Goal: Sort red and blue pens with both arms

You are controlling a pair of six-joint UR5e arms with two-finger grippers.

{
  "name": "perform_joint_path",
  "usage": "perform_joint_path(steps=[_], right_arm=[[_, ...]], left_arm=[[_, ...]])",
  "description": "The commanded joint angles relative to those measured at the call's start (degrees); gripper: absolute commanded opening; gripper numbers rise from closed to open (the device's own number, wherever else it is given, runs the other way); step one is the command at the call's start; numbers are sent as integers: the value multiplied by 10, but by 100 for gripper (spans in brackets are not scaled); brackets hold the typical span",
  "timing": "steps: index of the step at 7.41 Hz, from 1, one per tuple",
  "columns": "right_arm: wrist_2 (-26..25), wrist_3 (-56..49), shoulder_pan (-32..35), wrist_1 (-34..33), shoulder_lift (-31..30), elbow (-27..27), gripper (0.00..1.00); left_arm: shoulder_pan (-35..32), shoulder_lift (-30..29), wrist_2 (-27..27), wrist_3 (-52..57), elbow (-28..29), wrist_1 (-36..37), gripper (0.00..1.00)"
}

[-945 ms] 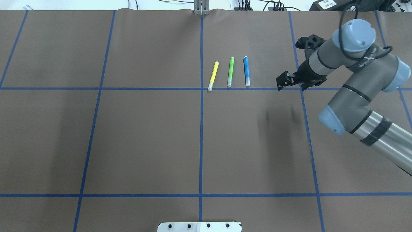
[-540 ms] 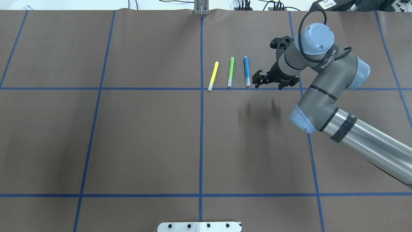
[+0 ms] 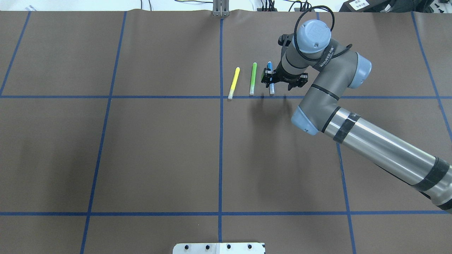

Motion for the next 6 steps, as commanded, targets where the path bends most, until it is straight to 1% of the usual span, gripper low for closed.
perform_joint_path(steps=[1,2,4,5,6], right_arm=[[-2,3,-5,0,14,-19,70],[-2,3,-5,0,19,-24,62],[0,3,-9,20,24,-44,59],[0,3,-10,20,25,-48,56],[0,3,-10,20,26,-48,34]], left_arm=[[0,0,0,-1,-2,0,100],[0,1,0,-1,-1,1,100],[0,2,0,-1,-1,1,100],[0,3,0,-1,-1,1,100],[0,2,0,-1,0,1,100]])
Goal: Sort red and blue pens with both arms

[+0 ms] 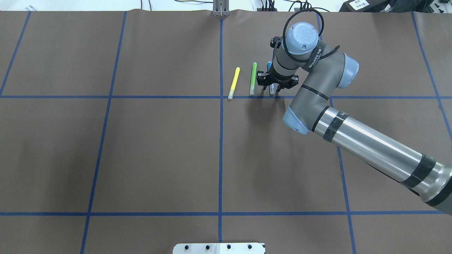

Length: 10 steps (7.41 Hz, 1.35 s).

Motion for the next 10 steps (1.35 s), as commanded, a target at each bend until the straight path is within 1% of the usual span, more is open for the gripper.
perform_joint_path(steps=[1,3,4,5,7,8,9,10], right_arm=[[0,0,-1,2,1,-4,0],[4,-6,1,1,-3,-4,0],[10,-10,12,1,-7,3,0],[44,-10,38,-5,-22,22,0],[91,-14,103,-7,-121,99,0],[102,-49,134,-6,-161,126,0],[102,-112,160,-6,-212,150,0],[103,-178,193,-6,-248,156,0]], left_arm=[[0,1,0,0,1,0,100],[0,1,0,0,1,1,100],[0,1,0,0,1,1,100],[0,1,0,0,0,1,100],[0,1,-1,0,-1,0,100],[0,1,-3,0,-1,0,100],[0,1,-11,0,-1,-1,100],[0,1,-11,0,-1,-1,100]])
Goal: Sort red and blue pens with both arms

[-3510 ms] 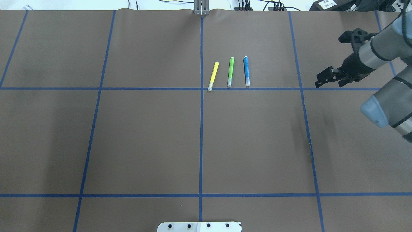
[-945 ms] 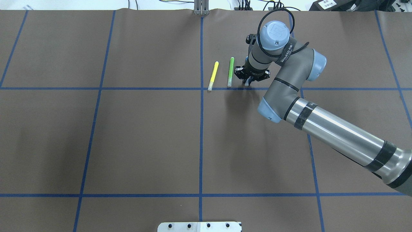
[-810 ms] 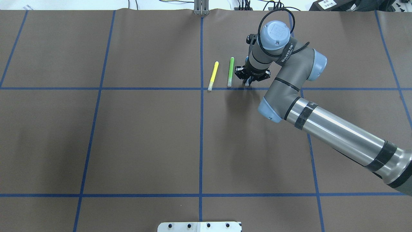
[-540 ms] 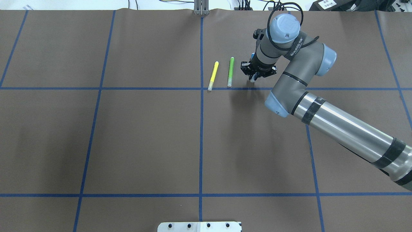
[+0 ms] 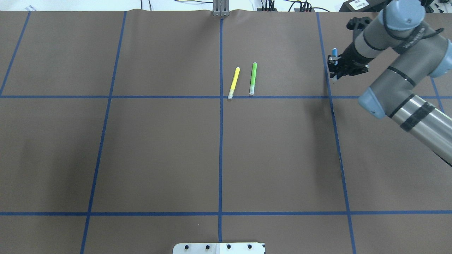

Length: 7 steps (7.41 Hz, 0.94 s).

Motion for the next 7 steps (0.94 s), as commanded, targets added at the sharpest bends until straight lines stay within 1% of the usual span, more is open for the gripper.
perform_joint_path(steps=[1,3,4,6,7], right_arm=[[4,-139,62,-4,-113,47,0],[4,-273,115,-9,-269,127,0],[4,-326,133,-9,-332,154,0],[10,-434,172,-10,-442,178,0],[44,-491,195,-16,-488,180,0]], left_arm=[[0,1,-3,0,0,1,100],[0,3,-3,0,2,1,100],[0,4,-3,0,2,1,100],[0,7,-4,1,-2,0,100],[0,12,-4,3,-4,0,100]])
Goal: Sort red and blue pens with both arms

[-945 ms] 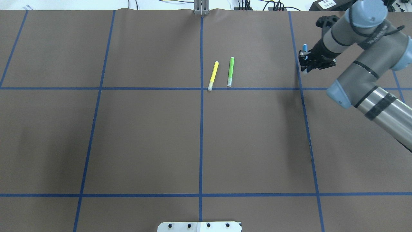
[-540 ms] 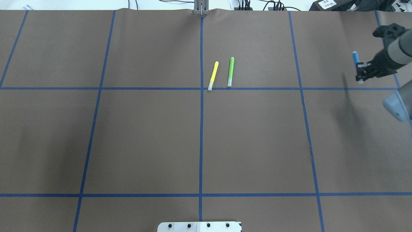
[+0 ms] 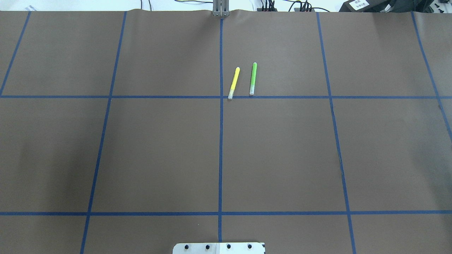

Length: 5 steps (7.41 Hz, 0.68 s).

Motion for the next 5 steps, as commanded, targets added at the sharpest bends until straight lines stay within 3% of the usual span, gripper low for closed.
perform_joint_path(steps=[1,3,4,5], right_arm=[[55,-128,39,-38,-101,15,0],[58,-226,48,-159,-150,64,0],[55,-301,79,-297,-142,111,0],[23,-404,157,-450,-97,124,0]], left_arm=[[0,15,0,2,-14,-10,100],[0,27,1,-1,-45,-12,100],[0,30,-5,0,-57,-12,100],[-1,46,-19,-2,-86,-9,100]])
